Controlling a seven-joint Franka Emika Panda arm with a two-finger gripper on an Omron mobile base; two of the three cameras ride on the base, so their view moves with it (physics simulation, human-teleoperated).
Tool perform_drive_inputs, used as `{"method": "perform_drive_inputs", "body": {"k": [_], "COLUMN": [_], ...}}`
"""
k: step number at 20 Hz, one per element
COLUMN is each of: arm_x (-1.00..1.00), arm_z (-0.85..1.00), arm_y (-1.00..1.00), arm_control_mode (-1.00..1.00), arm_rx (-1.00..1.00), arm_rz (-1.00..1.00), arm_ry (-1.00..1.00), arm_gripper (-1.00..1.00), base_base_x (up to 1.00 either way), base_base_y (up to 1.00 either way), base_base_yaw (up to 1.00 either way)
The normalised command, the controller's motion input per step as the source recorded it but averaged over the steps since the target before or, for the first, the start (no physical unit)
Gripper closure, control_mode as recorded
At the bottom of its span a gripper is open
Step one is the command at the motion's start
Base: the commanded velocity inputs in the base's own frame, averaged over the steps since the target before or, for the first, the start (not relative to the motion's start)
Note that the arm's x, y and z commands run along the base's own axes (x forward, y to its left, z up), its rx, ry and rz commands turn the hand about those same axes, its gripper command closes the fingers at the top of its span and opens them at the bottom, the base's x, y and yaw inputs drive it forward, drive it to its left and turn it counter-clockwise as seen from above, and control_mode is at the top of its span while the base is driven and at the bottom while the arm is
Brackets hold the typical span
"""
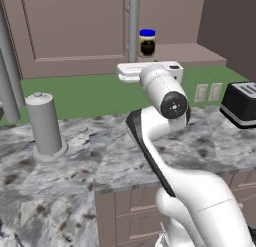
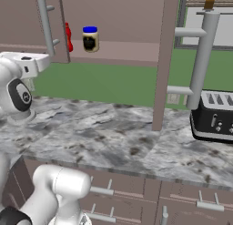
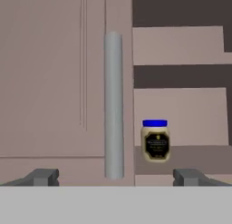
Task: Move the ketchup and mayonnaise from the cabinet to the dining counter.
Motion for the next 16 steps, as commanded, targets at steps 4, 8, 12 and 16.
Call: {"method": "perform_drive_inputs", "body": {"k": [4, 8, 12, 16], "arm_x": [0.75, 0.74, 0.65, 0.49], "arm_z": [0.00, 0.00, 0.00, -0.03], "arm_y": [0.00, 0.07, 0.10, 0.11], "arm_control_mode": [-1.00, -1.00, -1.00, -1.00], "arm_rx": [0.00, 0.00, 0.00, 0.00], "arm_rz": [0.00, 0.00, 0.00, 0.00], "arm_ry": [0.04, 0.02, 0.00, 0.01], "arm_gripper": [-1.00, -1.00, -1.00, -1.00], "base_base_x": [0.00, 0.00, 0.00, 0.00], "base_base_y": [0.00, 0.00, 0.00, 0.00], "base_base_yaw": [0.00, 0.00, 0.00, 0.00]}}
